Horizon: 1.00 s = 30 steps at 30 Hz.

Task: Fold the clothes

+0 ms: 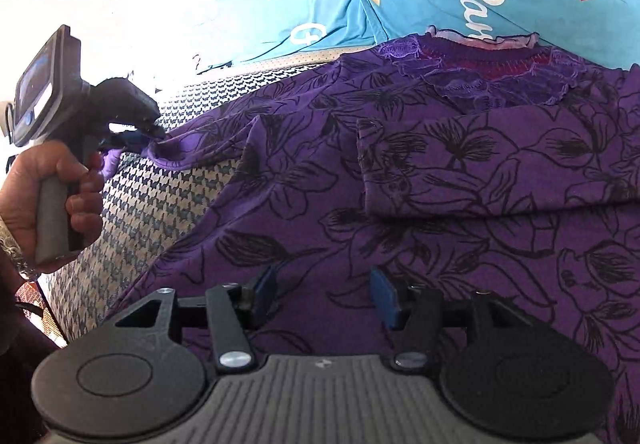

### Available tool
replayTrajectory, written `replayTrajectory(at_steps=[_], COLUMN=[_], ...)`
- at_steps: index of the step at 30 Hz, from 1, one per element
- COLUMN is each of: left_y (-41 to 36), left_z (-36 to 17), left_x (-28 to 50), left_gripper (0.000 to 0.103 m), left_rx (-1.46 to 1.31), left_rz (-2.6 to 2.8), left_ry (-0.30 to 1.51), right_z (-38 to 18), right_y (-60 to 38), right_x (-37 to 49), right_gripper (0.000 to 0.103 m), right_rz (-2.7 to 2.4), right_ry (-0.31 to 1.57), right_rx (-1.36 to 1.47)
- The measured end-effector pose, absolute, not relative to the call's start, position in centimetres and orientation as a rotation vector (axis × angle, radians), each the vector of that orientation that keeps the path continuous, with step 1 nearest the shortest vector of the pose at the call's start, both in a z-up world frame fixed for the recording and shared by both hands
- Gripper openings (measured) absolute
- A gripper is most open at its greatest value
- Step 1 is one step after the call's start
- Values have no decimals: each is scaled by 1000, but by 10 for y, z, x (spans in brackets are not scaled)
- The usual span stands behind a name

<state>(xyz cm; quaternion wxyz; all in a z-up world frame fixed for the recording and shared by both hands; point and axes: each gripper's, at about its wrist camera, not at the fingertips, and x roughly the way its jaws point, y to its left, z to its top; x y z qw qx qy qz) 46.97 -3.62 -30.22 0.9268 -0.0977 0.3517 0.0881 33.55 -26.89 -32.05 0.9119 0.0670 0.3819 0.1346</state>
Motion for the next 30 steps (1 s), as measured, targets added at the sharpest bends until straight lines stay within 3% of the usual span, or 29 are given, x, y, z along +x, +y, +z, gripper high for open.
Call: replayTrajectory(at_steps=[9, 13, 17, 20, 22, 30], left_y=[-143, -186, -213, -216, -215, -178], left_z=[-289, -284, -293, -289, -282, -260], left_x=[437, 421, 399, 386, 381, 373], left_gripper=[18, 35, 75, 88, 94, 97], left_rx=[-55, 29, 126, 171, 173, 133], left_rz=[-235, -440, -554, -547, -529, -415], left_ry=[690, 724, 758, 713, 698, 655], right_z=[-316, -310, -303, -297, -294, -289], right_y=[-286, -304, -322, -330, -333, -338], right_x=[336, 338, 339, 340, 340, 342], right_gripper=[53, 53, 53, 53, 53, 53], right_rz=[183, 59, -45, -73, -83, -73], right_ry=[760, 719, 686, 665, 651, 636], right_rx=[190, 230, 249, 224, 195, 161])
